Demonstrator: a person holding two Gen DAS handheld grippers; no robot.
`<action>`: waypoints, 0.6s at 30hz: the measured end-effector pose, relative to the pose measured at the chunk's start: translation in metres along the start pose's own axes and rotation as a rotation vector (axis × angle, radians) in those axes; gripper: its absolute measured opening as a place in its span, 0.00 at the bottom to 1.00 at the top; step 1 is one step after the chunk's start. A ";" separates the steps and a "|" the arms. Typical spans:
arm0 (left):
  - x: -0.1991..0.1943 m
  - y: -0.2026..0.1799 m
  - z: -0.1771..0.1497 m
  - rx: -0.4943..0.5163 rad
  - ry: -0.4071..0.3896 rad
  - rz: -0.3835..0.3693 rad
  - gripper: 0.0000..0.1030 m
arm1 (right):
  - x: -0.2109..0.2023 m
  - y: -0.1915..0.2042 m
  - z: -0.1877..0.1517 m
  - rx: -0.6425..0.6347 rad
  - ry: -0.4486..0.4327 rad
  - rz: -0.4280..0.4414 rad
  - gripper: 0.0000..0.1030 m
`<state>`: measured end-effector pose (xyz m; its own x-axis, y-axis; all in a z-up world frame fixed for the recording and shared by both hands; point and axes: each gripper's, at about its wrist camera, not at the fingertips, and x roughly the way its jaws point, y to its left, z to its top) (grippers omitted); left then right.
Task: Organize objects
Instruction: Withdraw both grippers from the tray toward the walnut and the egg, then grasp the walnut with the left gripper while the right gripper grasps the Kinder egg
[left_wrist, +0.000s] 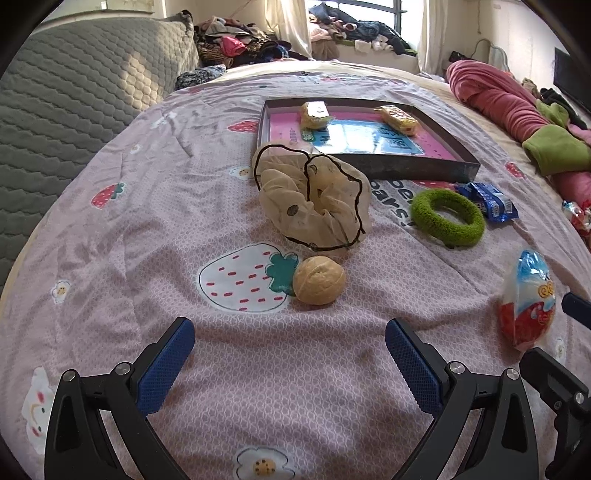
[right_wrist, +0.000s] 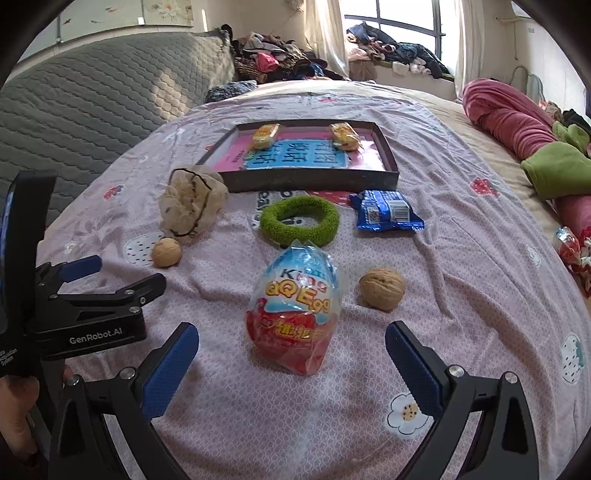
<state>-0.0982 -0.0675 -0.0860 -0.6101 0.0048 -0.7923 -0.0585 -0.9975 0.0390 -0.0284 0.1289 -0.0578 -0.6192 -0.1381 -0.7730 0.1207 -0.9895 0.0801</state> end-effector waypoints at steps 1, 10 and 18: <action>0.001 0.001 0.001 -0.001 -0.001 -0.004 1.00 | 0.001 0.000 0.000 0.006 0.000 -0.001 0.99; 0.016 0.010 0.008 -0.030 0.012 -0.007 1.00 | 0.005 0.005 0.005 0.007 0.004 0.000 0.98; 0.020 0.008 0.009 -0.030 0.016 -0.012 0.90 | 0.016 0.008 0.006 0.018 0.025 -0.006 0.88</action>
<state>-0.1179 -0.0752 -0.0959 -0.5969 0.0156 -0.8021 -0.0419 -0.9991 0.0117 -0.0416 0.1184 -0.0657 -0.6001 -0.1315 -0.7890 0.1031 -0.9909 0.0867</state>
